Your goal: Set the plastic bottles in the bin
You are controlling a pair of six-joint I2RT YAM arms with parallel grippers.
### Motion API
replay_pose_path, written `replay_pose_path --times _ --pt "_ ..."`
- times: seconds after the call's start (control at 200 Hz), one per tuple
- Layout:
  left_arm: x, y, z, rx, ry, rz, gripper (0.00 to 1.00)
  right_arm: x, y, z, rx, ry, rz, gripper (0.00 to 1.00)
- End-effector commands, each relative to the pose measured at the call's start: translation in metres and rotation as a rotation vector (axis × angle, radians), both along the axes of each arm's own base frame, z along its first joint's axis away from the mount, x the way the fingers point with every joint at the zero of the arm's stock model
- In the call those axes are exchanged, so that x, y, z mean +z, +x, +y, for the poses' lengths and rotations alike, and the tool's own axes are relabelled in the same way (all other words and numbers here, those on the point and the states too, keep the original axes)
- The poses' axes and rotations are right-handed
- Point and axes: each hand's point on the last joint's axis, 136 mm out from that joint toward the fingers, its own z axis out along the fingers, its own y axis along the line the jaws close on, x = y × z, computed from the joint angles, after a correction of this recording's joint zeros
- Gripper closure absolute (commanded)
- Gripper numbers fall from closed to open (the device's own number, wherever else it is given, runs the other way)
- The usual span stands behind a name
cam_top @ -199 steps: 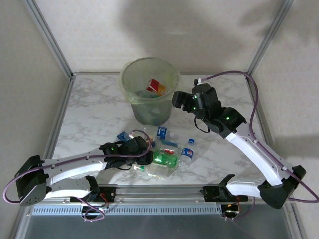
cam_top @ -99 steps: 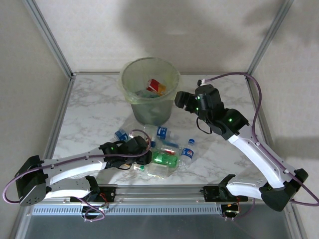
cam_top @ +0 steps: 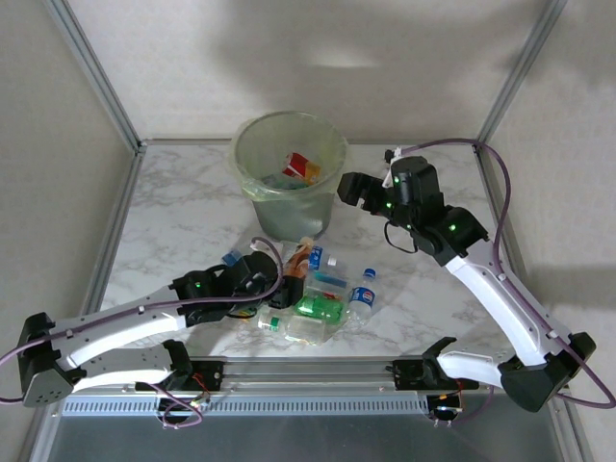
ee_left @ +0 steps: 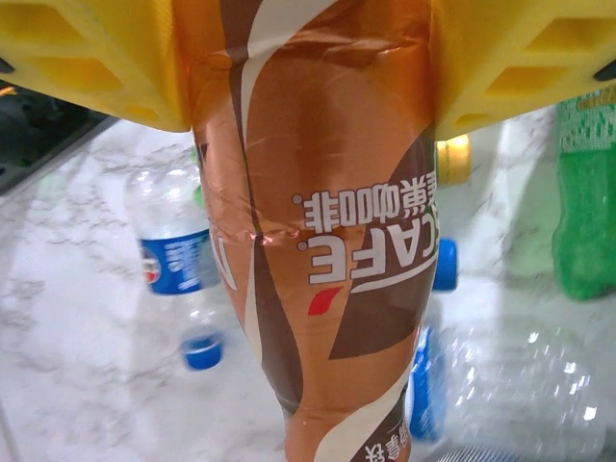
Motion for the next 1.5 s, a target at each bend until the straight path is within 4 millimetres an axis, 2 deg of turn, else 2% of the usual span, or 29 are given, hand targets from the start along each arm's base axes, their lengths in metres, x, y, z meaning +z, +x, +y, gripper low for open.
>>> replay_pose_path --times 0.0,0.15,0.476,0.606,0.721,0.946,1.116,1.497 --pt "0.047 0.006 -0.009 -0.030 -0.085 -0.127 0.41 0.017 -0.013 0.024 0.162 0.099 0.001 0.13" --pt "0.072 0.009 -0.007 -0.023 -0.145 -0.192 0.40 0.010 -0.019 0.039 0.241 0.133 0.041 0.13" --pt "0.110 0.008 -0.002 -0.013 -0.255 -0.280 0.40 -0.002 -0.031 0.058 0.349 0.211 0.115 0.13" --pt "0.121 0.006 -0.002 -0.025 -0.289 -0.305 0.39 -0.014 -0.034 0.065 0.378 0.246 0.159 0.14" --pt "0.124 0.006 -0.002 -0.027 -0.295 -0.310 0.38 -0.020 -0.034 0.070 0.391 0.265 0.178 0.14" --pt "0.127 0.005 -0.004 -0.038 -0.309 -0.315 0.39 -0.017 -0.038 0.084 0.452 0.297 0.183 0.14" --pt "0.133 0.005 -0.002 -0.036 -0.322 -0.332 0.39 -0.022 -0.039 0.093 0.473 0.301 0.199 0.15" --pt "0.134 0.003 0.000 -0.036 -0.338 -0.339 0.39 -0.021 -0.046 0.107 0.512 0.293 0.196 0.29"
